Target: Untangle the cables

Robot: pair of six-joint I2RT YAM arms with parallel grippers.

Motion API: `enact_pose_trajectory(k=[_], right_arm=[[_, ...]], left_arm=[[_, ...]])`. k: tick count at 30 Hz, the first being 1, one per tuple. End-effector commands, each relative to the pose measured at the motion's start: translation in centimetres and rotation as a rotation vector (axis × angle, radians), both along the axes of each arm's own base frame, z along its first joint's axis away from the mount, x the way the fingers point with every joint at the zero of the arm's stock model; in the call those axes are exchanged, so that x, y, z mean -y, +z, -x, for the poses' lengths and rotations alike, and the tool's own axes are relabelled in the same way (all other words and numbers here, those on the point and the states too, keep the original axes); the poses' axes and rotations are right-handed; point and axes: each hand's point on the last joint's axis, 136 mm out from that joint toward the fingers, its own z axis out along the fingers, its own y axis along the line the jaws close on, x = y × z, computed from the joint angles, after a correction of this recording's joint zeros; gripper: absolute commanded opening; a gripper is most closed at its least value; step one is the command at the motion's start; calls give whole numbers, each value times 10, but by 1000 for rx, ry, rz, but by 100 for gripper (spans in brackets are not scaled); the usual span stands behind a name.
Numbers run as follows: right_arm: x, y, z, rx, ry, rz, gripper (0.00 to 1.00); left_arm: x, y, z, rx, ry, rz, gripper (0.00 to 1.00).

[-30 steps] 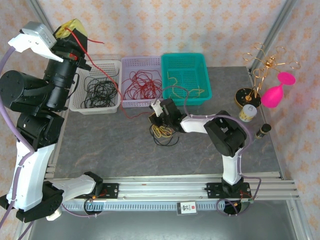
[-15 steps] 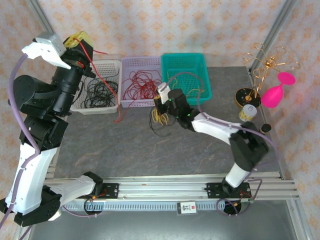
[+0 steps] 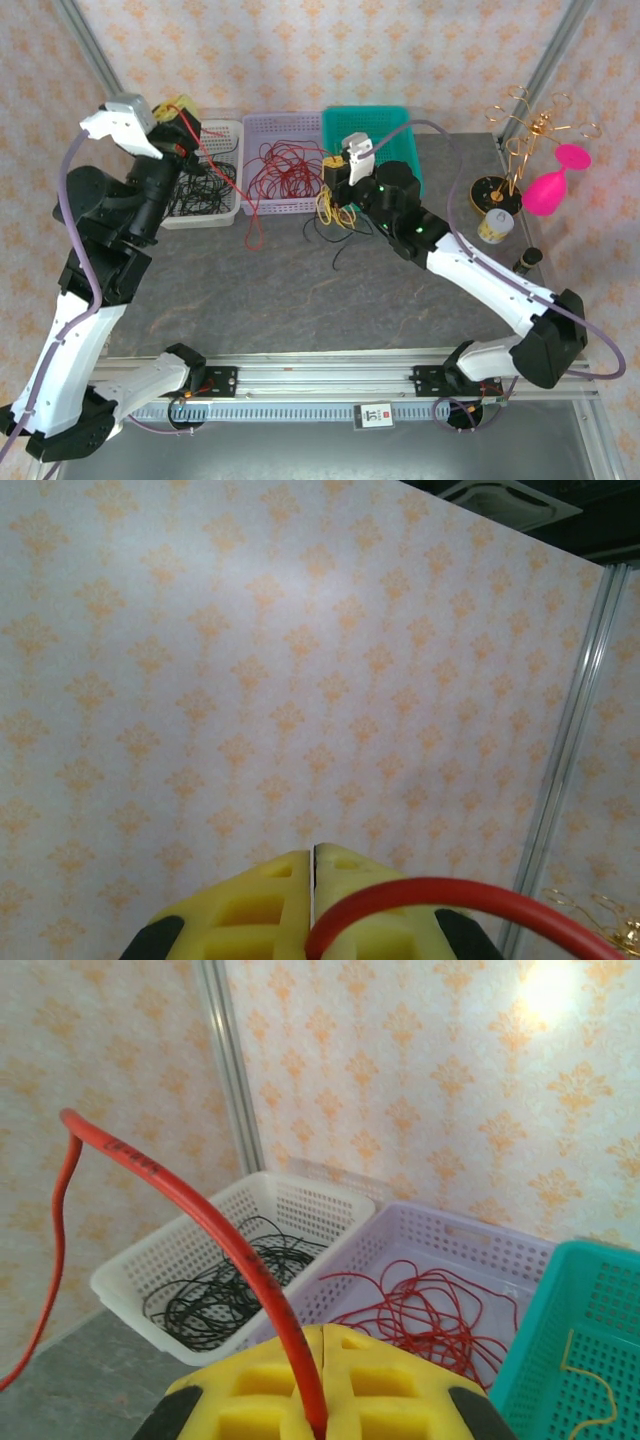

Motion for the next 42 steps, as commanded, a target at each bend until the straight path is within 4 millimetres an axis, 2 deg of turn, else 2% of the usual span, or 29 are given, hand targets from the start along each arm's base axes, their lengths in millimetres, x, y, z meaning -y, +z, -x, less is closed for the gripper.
enact_pose_trajectory(k=[1,3,4,7,10,12,16,21,26,29,34,36,39,42], right_arm=[[-9,-21,15,-51,81,10,0],[-8,-38,21,-56,99,32,0],[-6,-46,23,-57,100,38,0],[-7,-65,28,-64,124,58,0],[-14,-72,31,-75,168,70,0],[-18,-74,33,-77,188,71,0],[-24,-80,40,-82,230,81,0],[-27,-88,48,-98,264,110,0],[-27,-90,54,-96,280,123,0],[-29,-90,59,-89,308,131,0],[-29,-92,62,-82,316,152,0],[-28,-92,63,-75,316,161,0],[-27,-93,62,-71,310,170,0],[-26,-95,59,-69,294,171,0]], left_arm=[[19,-52,-6,-95,-100,20,0],[39,-100,-8,-170,-196,-29,10],[46,-121,-7,-205,-236,-29,11],[72,-171,4,-248,-409,-30,15],[96,-202,10,-264,-563,-9,19],[104,-219,6,-297,-591,-23,31],[112,-247,-6,-345,-592,-95,39],[109,-261,-28,-388,-513,-173,50],[105,-266,-50,-436,-436,-258,52],[107,-264,-56,-438,-433,-293,52],[124,-267,-51,-442,-546,-362,28],[128,-270,-48,-441,-580,-386,23],[125,-270,-48,-435,-562,-402,5],[113,-268,-58,-431,-467,-390,0]])
